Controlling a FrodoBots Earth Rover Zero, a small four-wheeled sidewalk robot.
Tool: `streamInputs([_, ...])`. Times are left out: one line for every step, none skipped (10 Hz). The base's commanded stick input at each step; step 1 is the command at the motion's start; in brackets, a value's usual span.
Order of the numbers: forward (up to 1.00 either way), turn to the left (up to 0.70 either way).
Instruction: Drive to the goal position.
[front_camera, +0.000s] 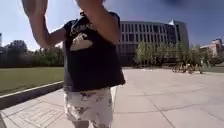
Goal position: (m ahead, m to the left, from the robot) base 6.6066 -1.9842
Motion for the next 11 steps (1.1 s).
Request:
streamInputs([-0.06,0.01])
streamInputs([-0.06,0.01])
streamInputs([-0.06,0.01])
streamInputs([-0.06,0.01])
streamInputs([-0.06,0.01])
streamInputs([-0.06,0.01])
streamInputs([-0.06,0.01])
streamInputs([-0.06,0.01])
streamInputs([-0.06,0.01])
streamInputs([-0.06,0.01])
streamInputs([-0.06,0.01])
